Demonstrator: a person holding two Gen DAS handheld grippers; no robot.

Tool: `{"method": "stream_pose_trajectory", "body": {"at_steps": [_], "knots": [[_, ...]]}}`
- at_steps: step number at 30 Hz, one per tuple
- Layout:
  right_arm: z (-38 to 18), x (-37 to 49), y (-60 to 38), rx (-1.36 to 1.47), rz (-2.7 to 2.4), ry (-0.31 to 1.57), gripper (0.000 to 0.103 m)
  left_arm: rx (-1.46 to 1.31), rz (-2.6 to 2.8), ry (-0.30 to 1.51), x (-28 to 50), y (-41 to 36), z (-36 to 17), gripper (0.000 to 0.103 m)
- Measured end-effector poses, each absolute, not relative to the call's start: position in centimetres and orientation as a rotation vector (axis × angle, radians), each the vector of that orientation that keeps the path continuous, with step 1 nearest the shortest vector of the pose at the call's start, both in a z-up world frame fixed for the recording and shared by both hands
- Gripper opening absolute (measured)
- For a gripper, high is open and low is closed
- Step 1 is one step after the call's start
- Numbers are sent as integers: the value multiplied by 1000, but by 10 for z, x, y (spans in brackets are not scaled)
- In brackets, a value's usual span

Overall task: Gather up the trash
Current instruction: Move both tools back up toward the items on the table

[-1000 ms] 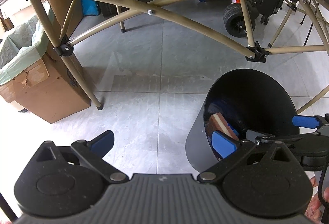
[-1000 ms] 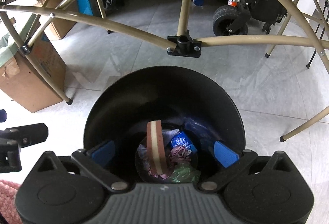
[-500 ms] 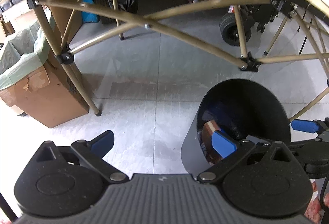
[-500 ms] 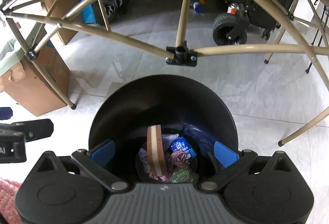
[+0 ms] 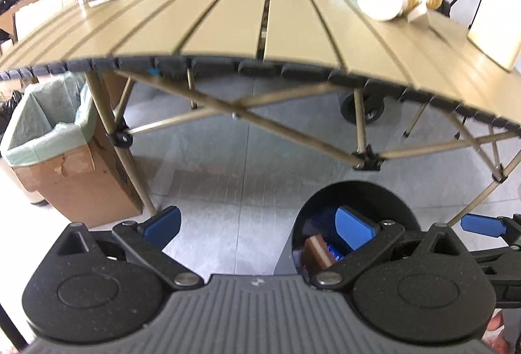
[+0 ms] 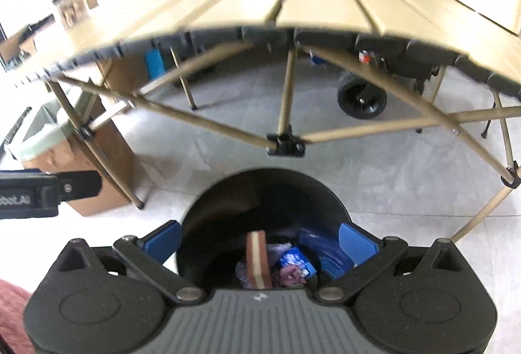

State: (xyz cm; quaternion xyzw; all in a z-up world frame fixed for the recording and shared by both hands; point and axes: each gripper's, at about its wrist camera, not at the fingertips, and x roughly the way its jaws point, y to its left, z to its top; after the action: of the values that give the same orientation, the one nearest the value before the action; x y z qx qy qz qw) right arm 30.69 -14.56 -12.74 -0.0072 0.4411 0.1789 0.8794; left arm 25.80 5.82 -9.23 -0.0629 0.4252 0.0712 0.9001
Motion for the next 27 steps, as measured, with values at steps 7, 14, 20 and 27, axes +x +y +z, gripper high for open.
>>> {"method": "stream_pose_trajectory", "body": {"at_steps": [7, 14, 20, 27], "knots": [[-84, 292, -155, -5, 396, 819, 103, -108, 148, 786, 250, 55, -56, 103], [-41, 295, -172, 8, 382, 712, 103, -110, 125, 703, 256, 50, -21, 103], [-8, 311, -186, 34, 359, 615, 103, -101, 105, 632, 274, 39, 7, 103], [12, 342, -204, 74, 312, 528, 103, -94, 102, 581, 309, 24, 28, 103]]}}
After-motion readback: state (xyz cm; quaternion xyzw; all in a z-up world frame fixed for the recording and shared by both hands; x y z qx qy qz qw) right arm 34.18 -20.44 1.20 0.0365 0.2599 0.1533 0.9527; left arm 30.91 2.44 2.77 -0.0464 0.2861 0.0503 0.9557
